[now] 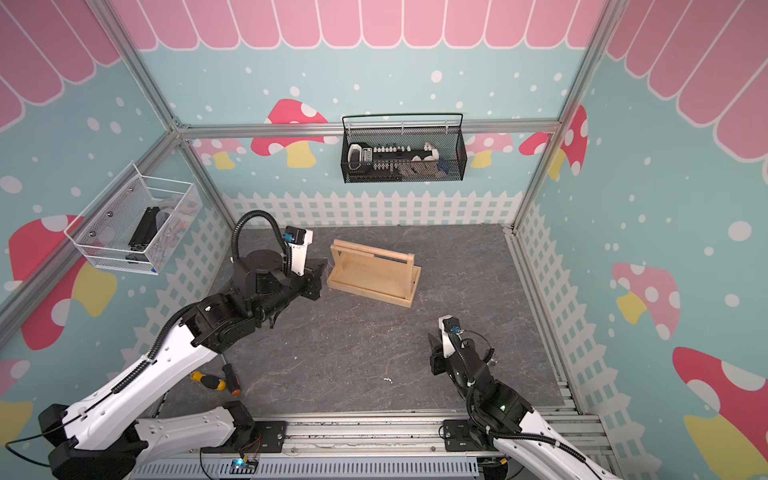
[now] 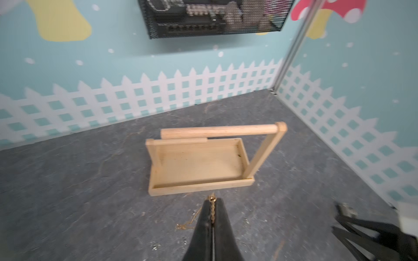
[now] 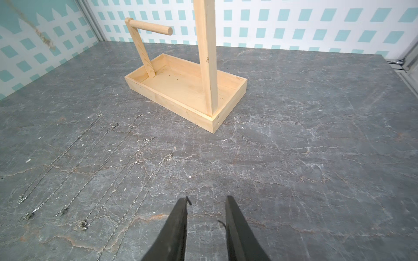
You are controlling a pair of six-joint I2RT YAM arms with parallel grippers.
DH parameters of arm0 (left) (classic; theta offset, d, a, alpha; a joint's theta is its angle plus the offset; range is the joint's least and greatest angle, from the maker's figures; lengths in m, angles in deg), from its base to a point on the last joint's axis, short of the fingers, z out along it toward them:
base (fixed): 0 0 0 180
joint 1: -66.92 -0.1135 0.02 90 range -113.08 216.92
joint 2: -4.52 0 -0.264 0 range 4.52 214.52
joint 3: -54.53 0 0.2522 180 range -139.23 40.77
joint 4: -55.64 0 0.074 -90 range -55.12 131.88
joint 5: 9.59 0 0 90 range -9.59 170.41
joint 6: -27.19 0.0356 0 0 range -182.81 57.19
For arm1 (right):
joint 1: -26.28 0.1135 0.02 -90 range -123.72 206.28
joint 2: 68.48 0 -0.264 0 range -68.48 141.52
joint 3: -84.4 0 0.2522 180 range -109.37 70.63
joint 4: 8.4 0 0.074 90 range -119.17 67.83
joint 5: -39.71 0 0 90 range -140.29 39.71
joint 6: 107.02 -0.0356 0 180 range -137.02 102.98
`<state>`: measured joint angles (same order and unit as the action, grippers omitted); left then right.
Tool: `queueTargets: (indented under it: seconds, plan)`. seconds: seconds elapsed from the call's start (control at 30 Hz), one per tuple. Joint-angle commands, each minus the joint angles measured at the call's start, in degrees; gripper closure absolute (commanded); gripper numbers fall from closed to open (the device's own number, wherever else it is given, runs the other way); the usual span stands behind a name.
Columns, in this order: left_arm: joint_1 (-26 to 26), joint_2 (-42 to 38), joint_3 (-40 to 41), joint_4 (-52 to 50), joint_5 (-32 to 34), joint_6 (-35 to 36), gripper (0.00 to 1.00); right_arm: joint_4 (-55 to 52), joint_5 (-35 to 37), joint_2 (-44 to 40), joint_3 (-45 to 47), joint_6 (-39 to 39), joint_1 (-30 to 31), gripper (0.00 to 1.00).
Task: Take the necklace off the jewelry display stand
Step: Take off the necklace from the stand, then place the necklace at the center of the board.
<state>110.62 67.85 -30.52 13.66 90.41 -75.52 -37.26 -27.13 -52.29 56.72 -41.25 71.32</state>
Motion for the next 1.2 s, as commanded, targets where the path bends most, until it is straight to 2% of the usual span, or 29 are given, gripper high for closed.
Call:
queueTargets:
  seconds: [0.0, 0.1, 0.2, 0.37, 0.57, 1.17]
  plan:
    - [2.16, -1.1, 1.99, 1.52, -12.26, -4.25, 1.0, -4.5, 5.99, -5.08, 0.51, -2.61, -0.21, 0.69]
    - [4.58, -0.56, 3.4, 5.06, -17.43, -7.13, 1.0, -9.04, 10.46, -10.86, 0.47, -4.2, -0.21, 0.69]
    - [7.63, 1.06, 4.5, 8.29, -19.23, -8.24, 1.0, -11.69, 13.35, -15.65, 0.55, -4.56, -0.26, 0.69]
    - [12.71, 5.18, 5.24, 11.65, -18.57, -8.81, 1.0, -11.47, 14.99, -11.45, -0.06, -5.92, -0.21, 0.69]
    - [16.89, 8.77, 5.12, 13.81, -17.38, -9.15, 1.0, -11.36, 14.86, -13.27, 0.55, -5.65, -0.21, 0.68]
    - [24.53, 17.31, 4.95, 16.75, -17.47, -9.27, 1.0, -11.23, 15.16, -12.32, 0.46, -6.01, -0.21, 0.68]
